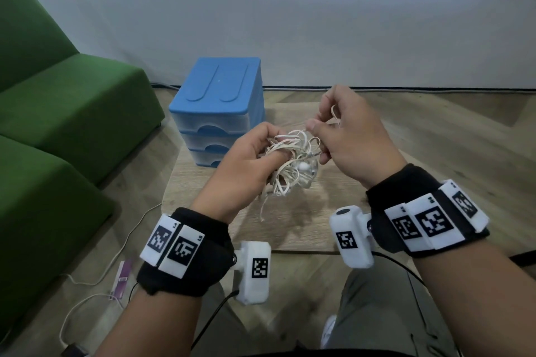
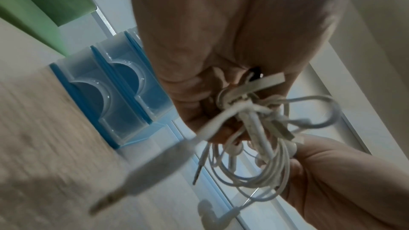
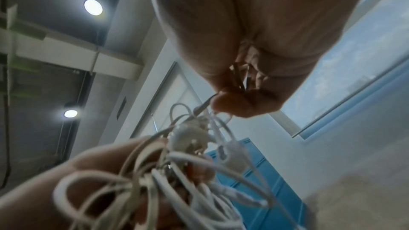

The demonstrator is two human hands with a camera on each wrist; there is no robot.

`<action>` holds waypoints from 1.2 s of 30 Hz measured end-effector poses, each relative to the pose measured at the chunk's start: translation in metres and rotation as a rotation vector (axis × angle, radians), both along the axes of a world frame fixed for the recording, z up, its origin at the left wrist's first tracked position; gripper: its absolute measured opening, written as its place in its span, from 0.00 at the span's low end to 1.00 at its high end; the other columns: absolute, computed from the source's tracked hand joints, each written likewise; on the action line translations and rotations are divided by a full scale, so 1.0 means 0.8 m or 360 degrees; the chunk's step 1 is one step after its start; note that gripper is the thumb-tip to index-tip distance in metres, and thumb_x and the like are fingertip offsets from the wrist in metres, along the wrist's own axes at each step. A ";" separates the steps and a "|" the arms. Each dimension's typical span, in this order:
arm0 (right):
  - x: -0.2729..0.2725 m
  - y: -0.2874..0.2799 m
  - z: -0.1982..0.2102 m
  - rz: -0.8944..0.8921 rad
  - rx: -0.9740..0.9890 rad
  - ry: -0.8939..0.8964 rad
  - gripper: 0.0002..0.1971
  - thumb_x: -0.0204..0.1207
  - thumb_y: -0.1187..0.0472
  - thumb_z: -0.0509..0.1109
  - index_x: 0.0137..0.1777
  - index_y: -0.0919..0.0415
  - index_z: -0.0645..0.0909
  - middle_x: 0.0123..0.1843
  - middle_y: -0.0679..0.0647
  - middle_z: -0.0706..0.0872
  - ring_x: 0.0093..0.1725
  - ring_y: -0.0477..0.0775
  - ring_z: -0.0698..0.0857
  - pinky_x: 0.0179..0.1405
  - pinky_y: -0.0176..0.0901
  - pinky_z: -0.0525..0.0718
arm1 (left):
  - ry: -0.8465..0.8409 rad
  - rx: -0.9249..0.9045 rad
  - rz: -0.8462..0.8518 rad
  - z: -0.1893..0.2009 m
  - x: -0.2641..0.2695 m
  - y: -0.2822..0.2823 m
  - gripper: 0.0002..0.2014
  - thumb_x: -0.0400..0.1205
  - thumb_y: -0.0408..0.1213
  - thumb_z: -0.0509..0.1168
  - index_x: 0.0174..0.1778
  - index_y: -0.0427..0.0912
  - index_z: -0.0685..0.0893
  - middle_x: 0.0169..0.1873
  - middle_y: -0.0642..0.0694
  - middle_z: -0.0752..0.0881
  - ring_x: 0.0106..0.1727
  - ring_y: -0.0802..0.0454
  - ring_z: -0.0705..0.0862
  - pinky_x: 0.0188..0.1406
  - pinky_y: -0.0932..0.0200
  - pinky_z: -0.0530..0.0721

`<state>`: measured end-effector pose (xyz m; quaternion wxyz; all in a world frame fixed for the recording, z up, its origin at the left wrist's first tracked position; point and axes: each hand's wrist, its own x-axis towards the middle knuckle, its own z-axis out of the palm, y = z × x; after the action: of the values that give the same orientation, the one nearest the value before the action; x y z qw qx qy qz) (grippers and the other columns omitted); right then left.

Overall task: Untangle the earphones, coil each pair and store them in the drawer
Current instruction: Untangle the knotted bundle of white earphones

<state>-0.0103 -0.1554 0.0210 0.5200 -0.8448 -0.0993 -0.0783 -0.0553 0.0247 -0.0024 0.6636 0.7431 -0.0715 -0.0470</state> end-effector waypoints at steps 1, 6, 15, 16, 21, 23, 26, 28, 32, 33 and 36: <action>-0.001 -0.001 0.001 0.0058 0.0049 0.0045 0.12 0.81 0.68 0.74 0.47 0.57 0.71 0.45 0.54 0.77 0.24 0.52 0.78 0.20 0.39 0.81 | -0.0013 0.0012 0.0007 -0.001 0.000 0.001 0.03 0.87 0.30 0.69 0.52 0.41 0.84 0.40 0.49 0.89 0.35 0.55 0.85 0.34 0.61 0.82; 0.007 -0.008 -0.008 0.0008 -0.0028 0.0086 0.14 0.81 0.68 0.73 0.45 0.53 0.70 0.46 0.56 0.80 0.27 0.56 0.79 0.26 0.44 0.81 | -0.0108 0.0122 -0.0017 -0.003 -0.005 0.003 0.03 0.89 0.32 0.68 0.50 0.43 0.83 0.41 0.48 0.86 0.39 0.51 0.83 0.40 0.53 0.82; 0.012 -0.013 -0.013 -0.0097 0.0164 0.0225 0.08 0.82 0.69 0.70 0.49 0.56 0.75 0.45 0.54 0.80 0.27 0.51 0.84 0.18 0.39 0.74 | -0.0050 0.0007 0.0159 -0.004 -0.001 0.005 0.03 0.87 0.31 0.69 0.50 0.43 0.84 0.42 0.48 0.89 0.41 0.51 0.85 0.40 0.53 0.84; 0.012 -0.014 -0.016 -0.0064 0.0117 0.0254 0.07 0.82 0.68 0.70 0.48 0.56 0.77 0.46 0.54 0.82 0.29 0.51 0.87 0.18 0.38 0.74 | -0.0029 -0.0005 0.0180 -0.004 -0.001 0.004 0.02 0.87 0.30 0.69 0.50 0.41 0.84 0.42 0.46 0.90 0.40 0.51 0.86 0.39 0.54 0.84; 0.004 -0.019 -0.023 -0.0004 -0.0419 0.0104 0.03 0.81 0.58 0.73 0.48 0.48 0.84 0.51 0.45 0.87 0.45 0.46 0.86 0.42 0.37 0.79 | 0.0062 -0.0031 0.0260 -0.008 -0.002 0.004 0.03 0.86 0.31 0.71 0.50 0.37 0.83 0.45 0.37 0.92 0.39 0.46 0.90 0.37 0.51 0.87; -0.005 -0.019 -0.014 0.0042 -0.0378 -0.0089 0.06 0.78 0.61 0.74 0.48 0.47 0.86 0.53 0.43 0.87 0.46 0.43 0.84 0.43 0.30 0.75 | 0.0102 -0.0060 0.0268 -0.008 -0.002 0.003 0.04 0.86 0.30 0.71 0.51 0.35 0.82 0.44 0.37 0.92 0.38 0.47 0.90 0.34 0.53 0.87; -0.018 -0.019 0.004 0.0450 -0.0190 -0.0222 0.09 0.75 0.70 0.76 0.46 0.54 0.90 0.45 0.43 0.87 0.38 0.42 0.80 0.38 0.26 0.74 | 0.0147 -0.0073 0.0250 -0.006 0.000 0.001 0.04 0.85 0.30 0.72 0.51 0.38 0.82 0.43 0.38 0.93 0.39 0.46 0.91 0.36 0.50 0.88; -0.022 -0.017 0.008 0.0685 -0.0357 -0.0215 0.08 0.74 0.68 0.79 0.47 0.54 0.91 0.45 0.44 0.87 0.36 0.44 0.82 0.36 0.25 0.74 | 0.0155 -0.0084 0.0238 -0.006 0.001 0.000 0.06 0.84 0.32 0.73 0.53 0.40 0.82 0.43 0.37 0.92 0.40 0.44 0.91 0.39 0.47 0.87; -0.018 -0.015 -0.001 0.0650 -0.0567 -0.0347 0.05 0.75 0.65 0.80 0.46 0.54 0.91 0.45 0.42 0.87 0.40 0.45 0.85 0.38 0.25 0.76 | 0.0246 -0.0237 0.0147 -0.002 0.001 0.003 0.11 0.85 0.33 0.71 0.63 0.43 0.83 0.45 0.37 0.91 0.42 0.43 0.91 0.41 0.47 0.87; -0.017 -0.016 -0.002 0.0604 -0.0523 -0.0347 0.05 0.75 0.65 0.80 0.45 0.54 0.90 0.43 0.42 0.88 0.40 0.44 0.86 0.38 0.26 0.77 | 0.0312 -0.0359 0.0084 0.002 0.000 0.004 0.12 0.87 0.34 0.68 0.67 0.43 0.82 0.46 0.37 0.90 0.43 0.43 0.91 0.41 0.48 0.89; -0.010 -0.022 -0.008 0.0427 -0.0324 -0.0224 0.08 0.78 0.66 0.77 0.43 0.51 0.87 0.38 0.44 0.89 0.36 0.46 0.87 0.37 0.35 0.82 | 0.0442 -0.0677 -0.0103 0.011 -0.005 0.012 0.21 0.89 0.31 0.56 0.77 0.44 0.80 0.48 0.36 0.91 0.49 0.39 0.92 0.50 0.52 0.93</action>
<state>-0.0181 -0.1732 0.0149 0.4292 -0.8647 -0.2548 -0.0566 -0.0590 0.0347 0.0064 0.8066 0.5706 -0.0117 -0.1537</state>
